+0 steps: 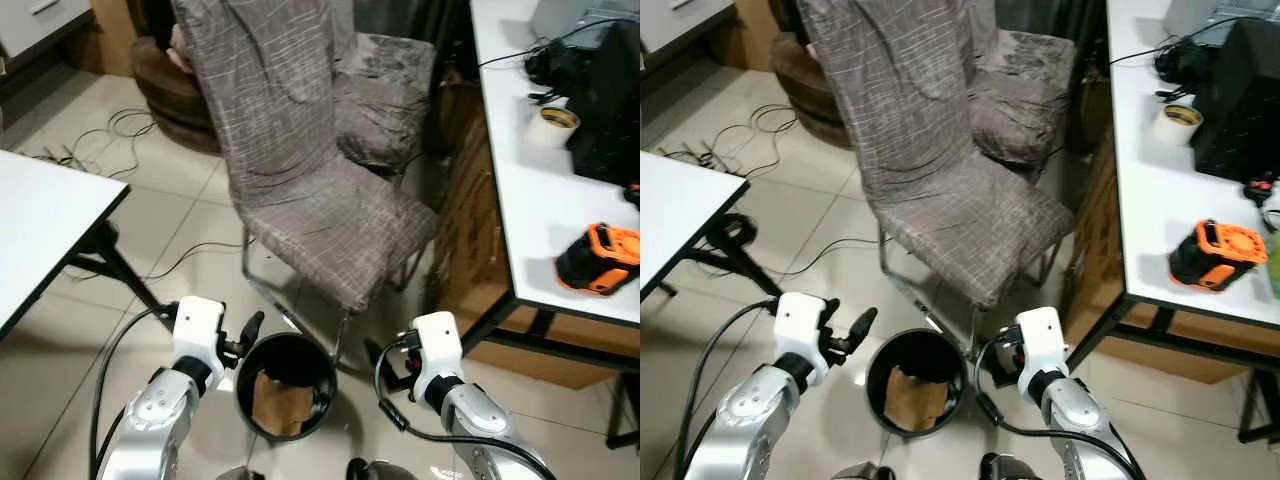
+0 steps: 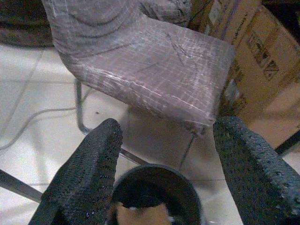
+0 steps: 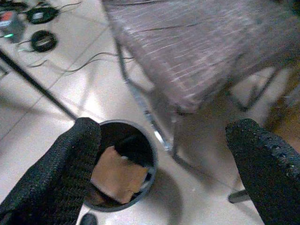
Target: Picking trash to rubbish bin
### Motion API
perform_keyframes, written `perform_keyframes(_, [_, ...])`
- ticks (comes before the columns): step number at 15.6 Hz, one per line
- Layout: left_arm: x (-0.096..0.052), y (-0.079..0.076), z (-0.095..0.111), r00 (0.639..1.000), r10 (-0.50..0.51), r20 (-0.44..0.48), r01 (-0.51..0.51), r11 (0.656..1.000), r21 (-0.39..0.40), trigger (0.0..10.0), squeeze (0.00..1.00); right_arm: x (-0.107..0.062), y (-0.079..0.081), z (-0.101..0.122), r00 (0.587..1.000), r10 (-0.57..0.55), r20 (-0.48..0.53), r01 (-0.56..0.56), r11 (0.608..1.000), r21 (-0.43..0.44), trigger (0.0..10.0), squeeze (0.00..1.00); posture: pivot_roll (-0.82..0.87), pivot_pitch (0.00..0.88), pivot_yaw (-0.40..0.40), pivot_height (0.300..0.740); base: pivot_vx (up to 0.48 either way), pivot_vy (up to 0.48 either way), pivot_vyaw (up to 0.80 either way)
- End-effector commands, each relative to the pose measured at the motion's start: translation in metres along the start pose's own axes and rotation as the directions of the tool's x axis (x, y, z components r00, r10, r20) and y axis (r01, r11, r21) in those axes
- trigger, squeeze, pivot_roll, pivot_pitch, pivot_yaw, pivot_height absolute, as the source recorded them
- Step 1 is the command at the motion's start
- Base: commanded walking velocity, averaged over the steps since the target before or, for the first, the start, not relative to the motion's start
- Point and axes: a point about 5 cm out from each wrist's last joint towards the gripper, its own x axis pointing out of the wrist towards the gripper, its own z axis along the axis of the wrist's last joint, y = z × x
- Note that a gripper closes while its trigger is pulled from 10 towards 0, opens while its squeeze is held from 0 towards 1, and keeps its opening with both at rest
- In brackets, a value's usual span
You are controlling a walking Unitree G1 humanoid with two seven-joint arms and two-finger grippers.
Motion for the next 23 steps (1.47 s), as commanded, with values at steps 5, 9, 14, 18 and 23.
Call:
perform_keyframes(5, [-0.008,-0.010,0.004,0.998,-0.030,-0.063,0.031,1.000,0.003,10.0,0.00,-0.001,-0.006,0.000,0.997,-0.071,0.013,0.070,0.997,0.012,10.0,0.00,-0.04,0.068,-0.036,0.740,0.000,0.000,0.00])
perform_keyframes(9, [-0.007,-0.011,0.008,0.996,-0.035,-0.076,0.036,0.999,0.016,10.0,0.00,0.000,-0.006,0.001,0.997,-0.072,0.013,0.072,0.997,0.018,10.0,0.00,-0.04,0.076,-0.032,0.740,-0.069,0.000,0.00])
perform_keyframes(14, [-0.006,-0.008,0.011,0.997,-0.025,-0.077,0.027,0.999,0.023,10.0,0.00,0.002,-0.007,0.004,0.998,-0.065,0.019,0.064,0.998,0.015,10.0,0.00,-0.04,0.076,-0.037,0.740,-0.287,0.000,0.00])
perform_keyframes(18, [-0.009,-0.004,0.013,0.997,-0.011,-0.073,0.014,0.999,0.035,10.0,0.00,0.004,0.000,0.007,1.000,0.002,0.019,-0.002,1.000,-0.019,10.0,0.00,-0.03,0.074,-0.046,0.740,-0.287,0.000,0.00])
perform_keyframes(23, [-0.008,-0.004,0.016,0.997,-0.016,-0.070,0.019,0.999,0.049,10.0,0.00,0.006,0.006,0.010,0.998,0.062,0.029,-0.061,0.997,-0.042,10.0,0.00,-0.03,0.072,-0.042,0.740,-0.285,0.000,0.16])
